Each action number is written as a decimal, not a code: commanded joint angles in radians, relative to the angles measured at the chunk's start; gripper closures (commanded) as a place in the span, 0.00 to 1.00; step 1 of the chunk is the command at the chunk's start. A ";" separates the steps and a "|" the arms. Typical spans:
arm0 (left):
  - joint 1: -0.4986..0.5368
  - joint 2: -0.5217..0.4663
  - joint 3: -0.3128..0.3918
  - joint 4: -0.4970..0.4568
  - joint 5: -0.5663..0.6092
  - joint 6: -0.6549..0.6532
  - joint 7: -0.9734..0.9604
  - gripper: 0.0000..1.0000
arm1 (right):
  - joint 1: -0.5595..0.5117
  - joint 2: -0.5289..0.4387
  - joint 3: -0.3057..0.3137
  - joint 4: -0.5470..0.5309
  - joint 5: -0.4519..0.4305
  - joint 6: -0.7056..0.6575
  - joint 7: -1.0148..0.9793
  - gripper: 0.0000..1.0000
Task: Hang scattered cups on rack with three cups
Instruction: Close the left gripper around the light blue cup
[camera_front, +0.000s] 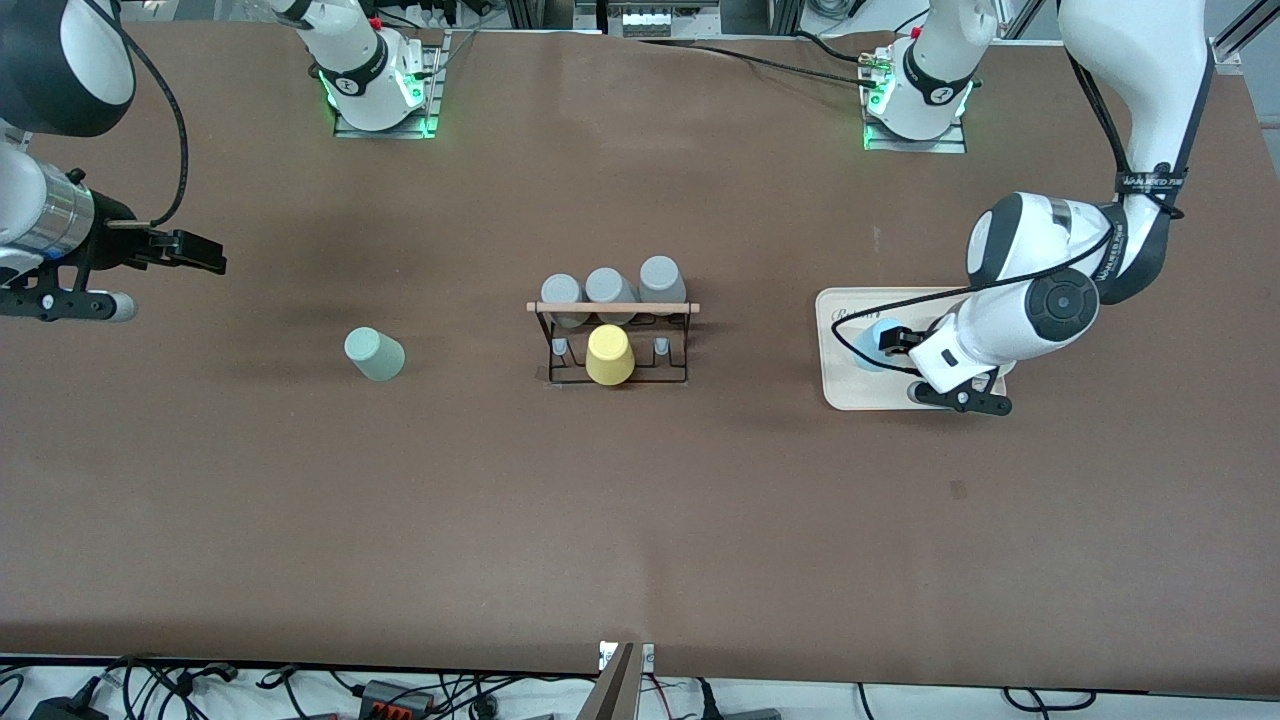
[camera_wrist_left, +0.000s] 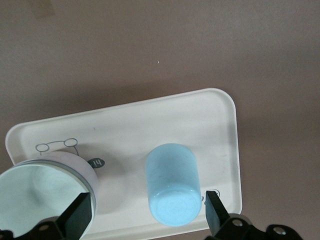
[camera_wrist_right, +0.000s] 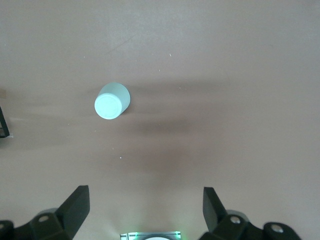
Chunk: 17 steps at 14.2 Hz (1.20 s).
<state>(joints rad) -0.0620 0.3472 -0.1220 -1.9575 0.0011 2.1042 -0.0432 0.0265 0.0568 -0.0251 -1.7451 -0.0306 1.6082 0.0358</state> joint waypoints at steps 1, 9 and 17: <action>0.008 -0.004 -0.025 -0.046 -0.004 0.014 -0.024 0.00 | 0.059 -0.060 0.001 -0.076 -0.012 0.033 -0.008 0.00; 0.008 0.018 -0.028 -0.087 -0.004 0.043 -0.024 0.00 | 0.062 -0.075 0.001 -0.132 -0.012 0.064 -0.007 0.00; 0.007 0.061 -0.037 -0.084 -0.009 0.043 -0.049 0.00 | 0.085 -0.081 0.001 -0.145 -0.009 0.070 -0.007 0.00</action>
<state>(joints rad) -0.0616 0.4029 -0.1443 -2.0394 0.0008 2.1368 -0.0711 0.0894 0.0121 -0.0221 -1.8522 -0.0318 1.6658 0.0343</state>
